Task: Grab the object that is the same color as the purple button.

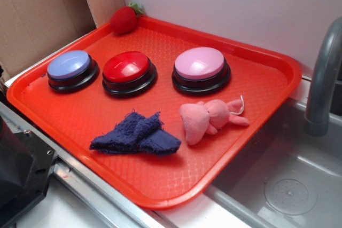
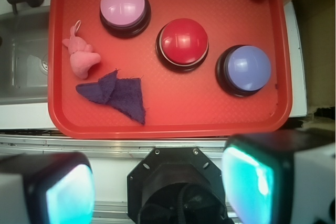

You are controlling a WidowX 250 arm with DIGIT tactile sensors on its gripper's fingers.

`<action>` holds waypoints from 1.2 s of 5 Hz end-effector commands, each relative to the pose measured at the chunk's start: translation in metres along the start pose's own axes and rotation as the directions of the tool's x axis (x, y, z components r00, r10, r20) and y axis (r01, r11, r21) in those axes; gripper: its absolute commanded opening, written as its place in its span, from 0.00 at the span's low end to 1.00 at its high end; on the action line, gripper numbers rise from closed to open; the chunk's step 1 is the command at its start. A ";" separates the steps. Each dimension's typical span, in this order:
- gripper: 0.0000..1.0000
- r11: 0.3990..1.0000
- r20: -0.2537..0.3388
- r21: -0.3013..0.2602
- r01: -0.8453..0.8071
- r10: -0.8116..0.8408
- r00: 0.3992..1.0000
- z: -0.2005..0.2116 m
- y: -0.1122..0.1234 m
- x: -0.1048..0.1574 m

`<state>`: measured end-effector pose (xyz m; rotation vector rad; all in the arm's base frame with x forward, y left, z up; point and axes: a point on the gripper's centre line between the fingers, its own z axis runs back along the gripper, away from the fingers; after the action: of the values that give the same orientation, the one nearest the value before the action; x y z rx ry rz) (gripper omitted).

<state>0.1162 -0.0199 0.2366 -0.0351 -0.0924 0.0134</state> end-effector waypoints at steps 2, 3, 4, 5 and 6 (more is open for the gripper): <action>1.00 0.968 0.061 0.033 0.250 -0.252 0.966 -0.010 -0.029 0.008; 1.00 0.878 0.115 0.068 0.473 -0.478 0.871 -0.027 -0.053 0.014; 1.00 0.808 0.117 0.108 0.579 -0.589 0.800 -0.057 -0.071 0.024; 1.00 0.734 0.107 0.108 0.670 -0.679 0.727 -0.093 -0.083 0.035; 1.00 0.637 0.157 0.044 0.770 -0.766 0.624 -0.130 -0.091 0.042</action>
<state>0.1719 -0.1099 0.1057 -0.0125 -0.2256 -0.8706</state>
